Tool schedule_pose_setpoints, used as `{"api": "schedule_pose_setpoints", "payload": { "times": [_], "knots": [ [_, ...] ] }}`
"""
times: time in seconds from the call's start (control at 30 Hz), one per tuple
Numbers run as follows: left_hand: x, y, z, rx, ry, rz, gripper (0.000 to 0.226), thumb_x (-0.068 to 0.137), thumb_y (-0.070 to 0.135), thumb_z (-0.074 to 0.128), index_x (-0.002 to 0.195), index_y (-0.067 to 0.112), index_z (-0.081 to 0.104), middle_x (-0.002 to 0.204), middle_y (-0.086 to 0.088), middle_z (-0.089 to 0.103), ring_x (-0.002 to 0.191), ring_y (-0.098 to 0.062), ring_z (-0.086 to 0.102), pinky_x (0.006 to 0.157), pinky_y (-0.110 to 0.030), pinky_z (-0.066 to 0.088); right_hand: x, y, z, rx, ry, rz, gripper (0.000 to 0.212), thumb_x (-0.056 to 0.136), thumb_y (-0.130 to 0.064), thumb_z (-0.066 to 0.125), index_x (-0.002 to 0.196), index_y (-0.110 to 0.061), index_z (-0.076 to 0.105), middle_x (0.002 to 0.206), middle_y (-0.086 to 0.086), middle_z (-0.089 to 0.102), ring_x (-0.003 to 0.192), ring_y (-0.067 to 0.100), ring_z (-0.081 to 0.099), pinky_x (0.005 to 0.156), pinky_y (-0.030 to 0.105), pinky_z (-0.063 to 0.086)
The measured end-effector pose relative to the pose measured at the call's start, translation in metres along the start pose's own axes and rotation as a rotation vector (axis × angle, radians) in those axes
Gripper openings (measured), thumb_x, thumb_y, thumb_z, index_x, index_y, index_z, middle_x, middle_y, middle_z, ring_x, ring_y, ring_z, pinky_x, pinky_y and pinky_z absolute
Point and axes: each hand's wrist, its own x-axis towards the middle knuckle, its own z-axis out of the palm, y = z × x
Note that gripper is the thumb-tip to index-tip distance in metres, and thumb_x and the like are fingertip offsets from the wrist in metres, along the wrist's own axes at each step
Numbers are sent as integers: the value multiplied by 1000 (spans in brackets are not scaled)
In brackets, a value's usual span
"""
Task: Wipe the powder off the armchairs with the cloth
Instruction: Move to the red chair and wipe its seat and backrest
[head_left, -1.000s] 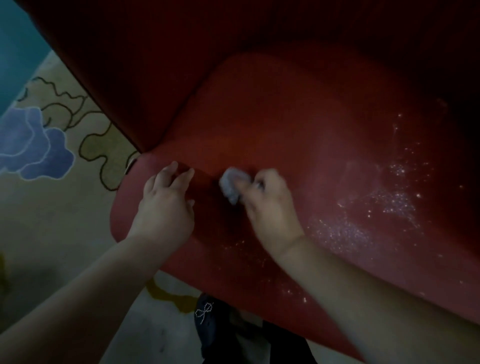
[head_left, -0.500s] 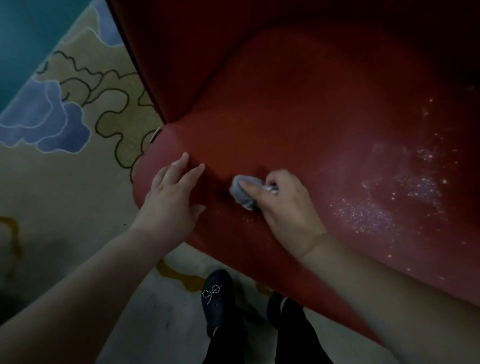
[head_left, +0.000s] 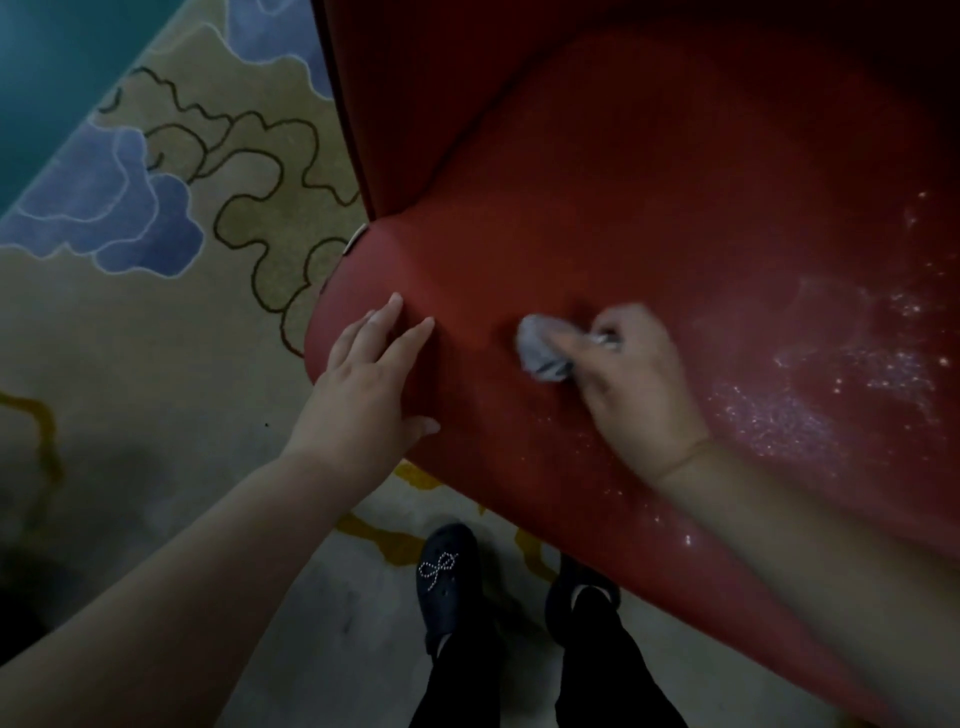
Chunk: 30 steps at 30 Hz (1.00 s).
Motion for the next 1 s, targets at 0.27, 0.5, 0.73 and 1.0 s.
{"api": "schedule_pose_setpoints", "payload": {
  "times": [0.27, 0.5, 0.73, 1.0],
  "knots": [
    [-2, -3, 4, -33, 42, -4, 99, 72, 24, 82, 151, 27, 22, 161, 3, 4, 146, -23, 5, 117, -31, 7, 13, -41, 39, 104, -15, 131, 35, 91, -50, 50, 99, -20, 66, 85, -7, 46, 77, 9, 42, 70, 35, 42],
    [-4, 2, 7, -23, 49, 30, 101, 71, 27, 82, 152, 24, 21, 161, 4, 4, 146, -20, 0, 112, -24, 1, -14, -1, 2, 8, -12, 46, 35, 92, -16, 52, 122, -27, 65, 95, 13, 50, 82, 27, 47, 68, 39, 45],
    [-8, 17, 17, 2, 34, 95, 99, 72, 24, 81, 152, 19, 22, 161, 2, 5, 147, -22, 1, 113, -25, 1, -48, -42, 16, 97, -131, 40, 36, 100, -37, 38, 119, -26, 67, 95, 3, 47, 87, 18, 43, 70, 35, 42],
    [-9, 31, 27, -11, 65, 125, 83, 82, 18, 72, 151, 15, 25, 160, 1, 10, 147, -23, 5, 114, -26, 2, -32, 0, -5, 21, 175, 294, 34, 87, -11, 52, 115, -23, 69, 92, 16, 51, 79, 33, 51, 68, 45, 47]
  ]
}}
